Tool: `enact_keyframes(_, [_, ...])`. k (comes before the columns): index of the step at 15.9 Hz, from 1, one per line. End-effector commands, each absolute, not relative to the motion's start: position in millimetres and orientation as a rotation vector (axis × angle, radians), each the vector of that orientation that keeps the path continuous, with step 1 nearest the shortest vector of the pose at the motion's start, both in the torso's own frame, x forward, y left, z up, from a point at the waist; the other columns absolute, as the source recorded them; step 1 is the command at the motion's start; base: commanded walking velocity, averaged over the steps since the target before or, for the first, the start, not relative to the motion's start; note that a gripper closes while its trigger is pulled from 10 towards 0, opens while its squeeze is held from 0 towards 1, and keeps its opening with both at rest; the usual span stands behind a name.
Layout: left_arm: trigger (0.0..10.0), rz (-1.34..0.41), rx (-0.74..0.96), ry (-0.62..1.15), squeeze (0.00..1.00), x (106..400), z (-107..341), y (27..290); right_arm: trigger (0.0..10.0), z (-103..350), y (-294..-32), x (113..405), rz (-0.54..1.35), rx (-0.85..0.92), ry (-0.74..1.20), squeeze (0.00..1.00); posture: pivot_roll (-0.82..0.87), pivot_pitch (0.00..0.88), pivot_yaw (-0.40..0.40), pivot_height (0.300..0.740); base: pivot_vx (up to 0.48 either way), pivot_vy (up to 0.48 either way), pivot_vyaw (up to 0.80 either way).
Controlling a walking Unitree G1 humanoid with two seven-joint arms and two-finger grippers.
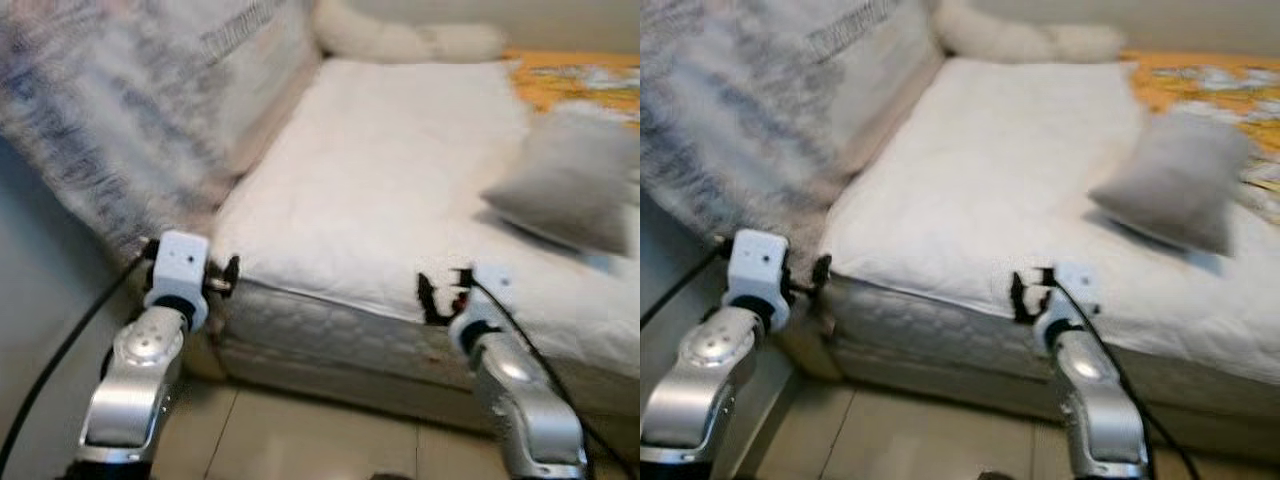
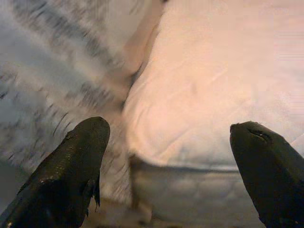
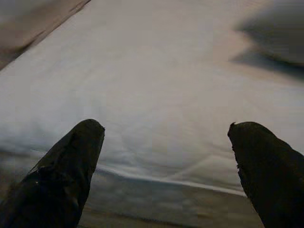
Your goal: Clean up the room
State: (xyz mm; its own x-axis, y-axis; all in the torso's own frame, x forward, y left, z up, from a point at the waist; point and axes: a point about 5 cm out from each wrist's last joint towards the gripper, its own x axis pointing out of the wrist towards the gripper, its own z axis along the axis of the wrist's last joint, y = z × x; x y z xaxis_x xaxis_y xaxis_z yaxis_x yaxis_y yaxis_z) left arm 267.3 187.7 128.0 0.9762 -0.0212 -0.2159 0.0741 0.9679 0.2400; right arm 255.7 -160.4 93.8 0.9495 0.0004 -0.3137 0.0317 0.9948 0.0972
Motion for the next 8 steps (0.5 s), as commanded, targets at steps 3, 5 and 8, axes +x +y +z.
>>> enact_keyframes(3, [10.0, -0.013, 0.24, 0.218, 0.0, 259.5, 123.2, 189.7, 10.0, 99.8, -160.6, 237.0, -0.024, 0.109, 0.328, 0.0, -0.1, 0.0, 0.004, 0.74, 0.0, 0.0, -0.8])
enact_keyframes(5, [10.0, -0.01, 0.23, 0.212, 0.0, 252.0, 120.8, 187.7, 10.0, 103.2, -159.6, 231.8, 0.001, 0.106, 0.292, 0.0, -0.09, 0.0, -0.004, 0.74, 0.0, 0.0, -0.8])
enact_keyframes(8, [10.0, -0.02, 0.208, 0.179, 0.0, 240.0, 121.2, 184.9, 10.0, 110.3, -163.5, 229.1, 0.065, 0.019, 0.177, 0.0, -0.08, 0.0, -0.015, 0.74, 0.0, 0.0, -0.8])
